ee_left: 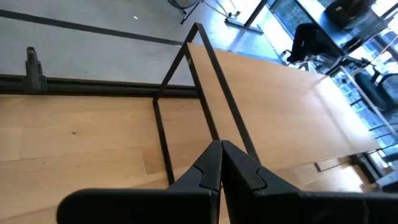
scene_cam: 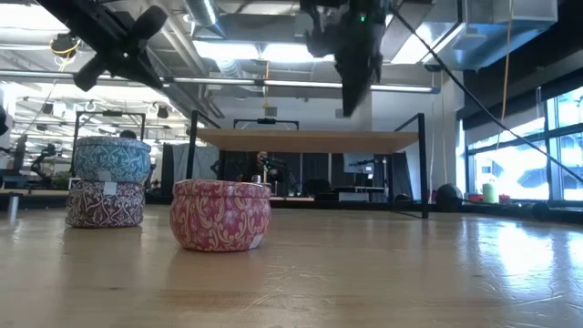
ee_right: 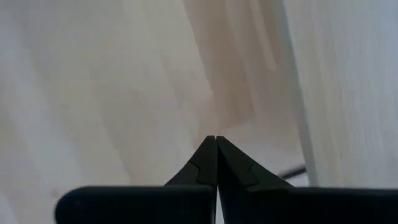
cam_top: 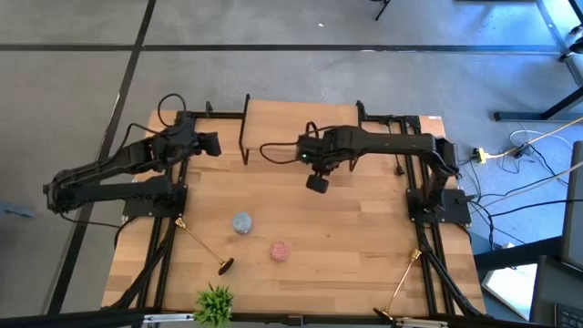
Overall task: Pick & Place candle stick holders
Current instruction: Adjust the shelf on the table
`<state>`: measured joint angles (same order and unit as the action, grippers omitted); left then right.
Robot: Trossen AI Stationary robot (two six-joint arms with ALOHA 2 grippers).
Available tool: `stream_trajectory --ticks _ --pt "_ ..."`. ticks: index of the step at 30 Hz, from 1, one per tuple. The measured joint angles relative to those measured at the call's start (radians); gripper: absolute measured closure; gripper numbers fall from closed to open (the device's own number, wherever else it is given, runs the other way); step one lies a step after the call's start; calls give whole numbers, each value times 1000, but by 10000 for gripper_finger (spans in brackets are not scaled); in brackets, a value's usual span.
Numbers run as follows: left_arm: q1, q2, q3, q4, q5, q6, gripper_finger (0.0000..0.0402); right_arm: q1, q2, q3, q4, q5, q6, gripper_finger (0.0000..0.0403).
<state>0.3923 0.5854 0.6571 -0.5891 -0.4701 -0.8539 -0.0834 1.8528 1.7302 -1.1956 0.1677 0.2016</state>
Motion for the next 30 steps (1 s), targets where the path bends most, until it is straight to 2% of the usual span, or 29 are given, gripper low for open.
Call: stream_trajectory --ticks 6,12,17,20,25,30 --pt "0 -49 0 63 98 20 400 20 -96 0 97 -25 73 403" --pt "0 -95 0 148 346 106 400 63 -209 1 178 -12 210 403" --pt "-1 -119 0 159 562 77 400 124 -275 1 228 46 354 403" --pt "-28 -128 0 158 645 44 400 172 -293 1 243 70 441 403" --pt "-132 -136 0 159 650 29 400 258 -291 1 235 117 541 403" --pt "-257 -130 0 160 540 -7 400 341 -290 1 235 221 656 403"
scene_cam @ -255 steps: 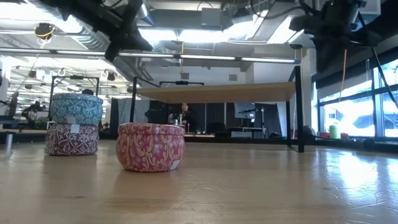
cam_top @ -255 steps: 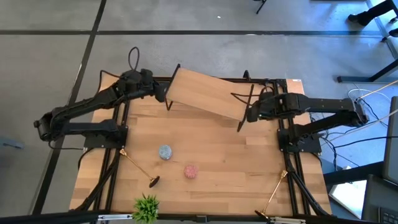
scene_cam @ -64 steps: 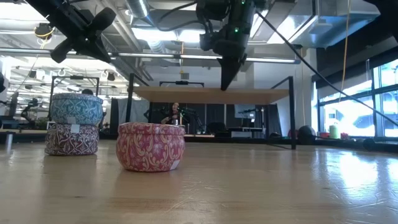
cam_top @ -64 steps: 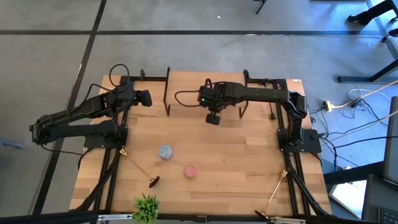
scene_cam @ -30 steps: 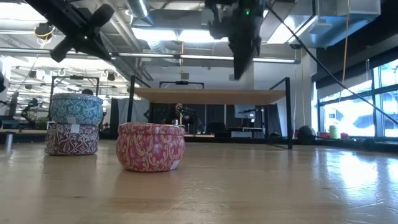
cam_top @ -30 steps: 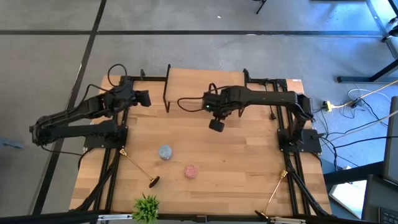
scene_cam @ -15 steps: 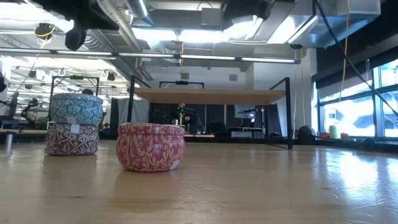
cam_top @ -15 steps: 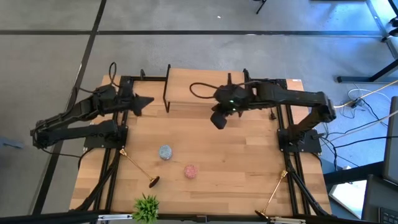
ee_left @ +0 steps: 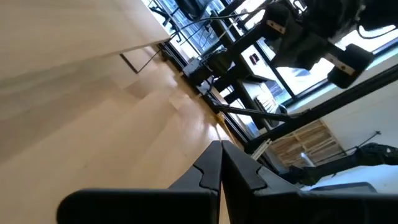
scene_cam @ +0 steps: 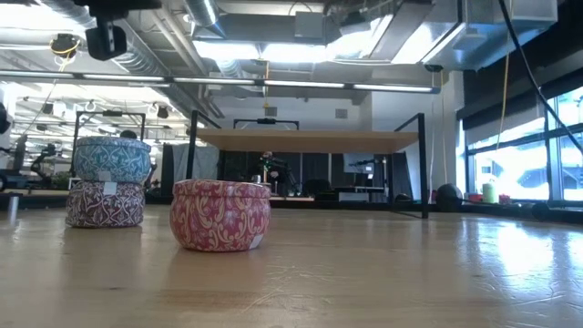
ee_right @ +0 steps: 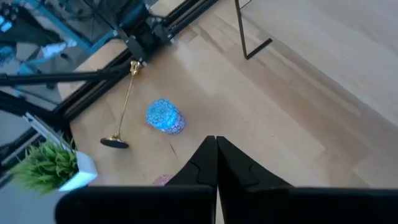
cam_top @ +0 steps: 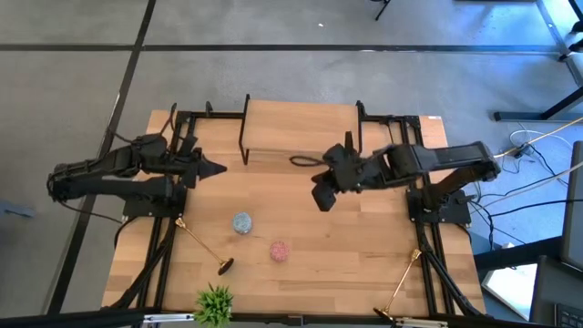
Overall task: Pick & Place candle stick holders
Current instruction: Adjust the shelf on the table
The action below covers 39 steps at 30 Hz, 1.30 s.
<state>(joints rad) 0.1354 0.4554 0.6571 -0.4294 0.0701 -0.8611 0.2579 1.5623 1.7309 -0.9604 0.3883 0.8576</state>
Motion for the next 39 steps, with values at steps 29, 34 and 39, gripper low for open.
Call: stream_trajectory --ticks 29,34,39 --pt "-540 380 0 129 -397 -96 400 110 40 -2 -619 148 498 403" --pt "-570 393 0 127 -436 -118 400 45 52 -71 -531 127 430 403" --pt "-601 392 0 136 -472 -129 400 -43 56 -199 -485 87 399 403"
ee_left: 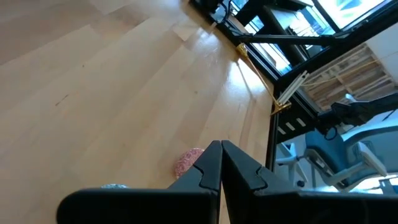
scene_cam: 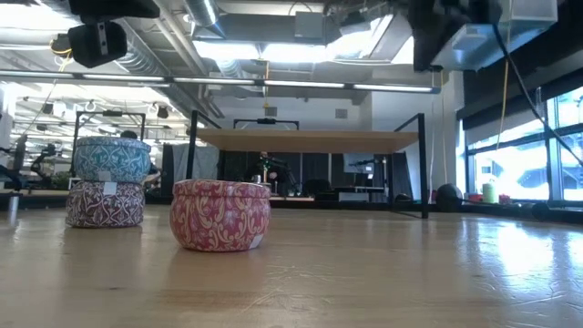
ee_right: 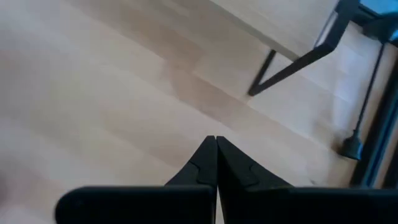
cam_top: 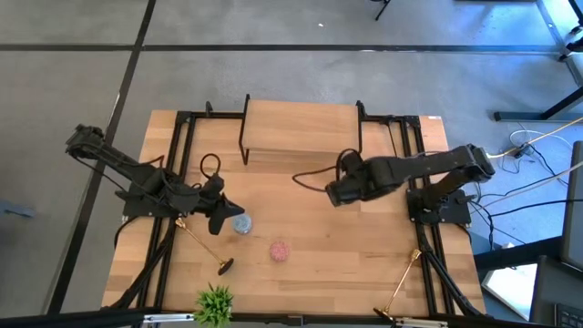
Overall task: Pick & Place candle stick holders
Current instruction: Adjust the shelf on the table
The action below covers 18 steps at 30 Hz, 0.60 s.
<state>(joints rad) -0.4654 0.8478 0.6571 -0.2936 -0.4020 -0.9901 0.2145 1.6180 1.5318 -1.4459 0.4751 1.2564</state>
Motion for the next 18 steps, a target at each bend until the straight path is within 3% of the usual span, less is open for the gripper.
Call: stream_trajectory --ticks 7,18 --pt "-28 0 0 14 -34 -18 400 -127 2 -113 158 -119 -151 403" --pt "-46 0 0 14 -53 -46 400 -297 8 -114 235 -136 -281 403"
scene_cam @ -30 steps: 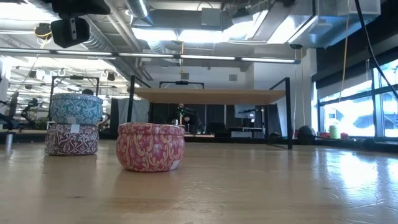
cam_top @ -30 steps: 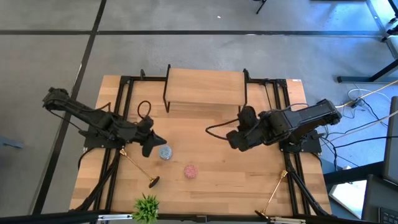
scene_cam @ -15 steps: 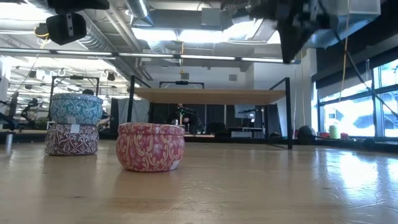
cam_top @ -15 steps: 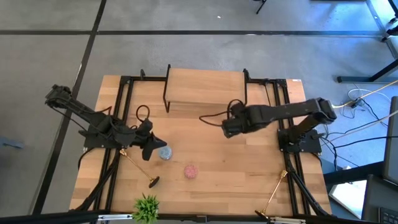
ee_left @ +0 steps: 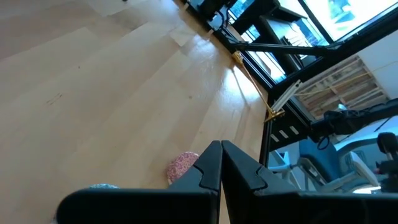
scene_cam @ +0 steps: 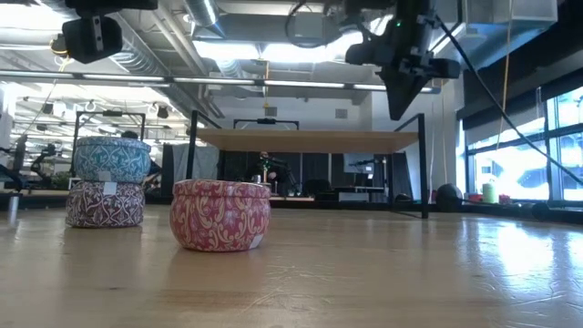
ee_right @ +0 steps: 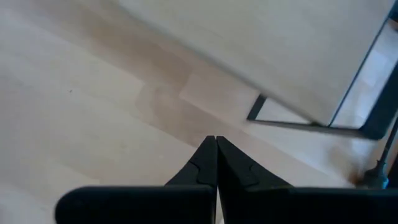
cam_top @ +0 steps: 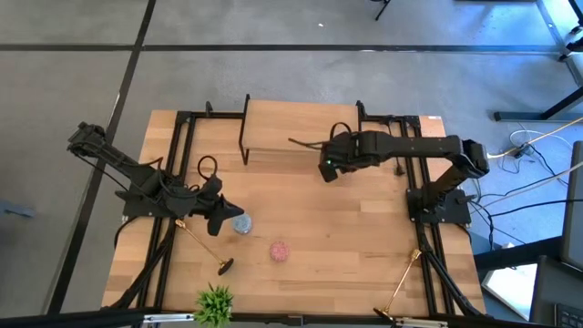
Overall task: Pick & Place candle stick holders
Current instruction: Adjust the shelf on the table
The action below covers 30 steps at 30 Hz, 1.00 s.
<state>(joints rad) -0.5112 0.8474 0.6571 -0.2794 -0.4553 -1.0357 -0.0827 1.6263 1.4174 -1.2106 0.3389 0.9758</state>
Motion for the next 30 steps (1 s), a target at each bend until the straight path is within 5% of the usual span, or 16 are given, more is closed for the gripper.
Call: stream_trajectory --ticks 22,30 --pt "-20 0 0 0 -24 -2 400 -100 81 0 86 -78 -68 403" --pt "-20 0 0 0 -28 -16 400 -83 92 0 84 52 -28 403"
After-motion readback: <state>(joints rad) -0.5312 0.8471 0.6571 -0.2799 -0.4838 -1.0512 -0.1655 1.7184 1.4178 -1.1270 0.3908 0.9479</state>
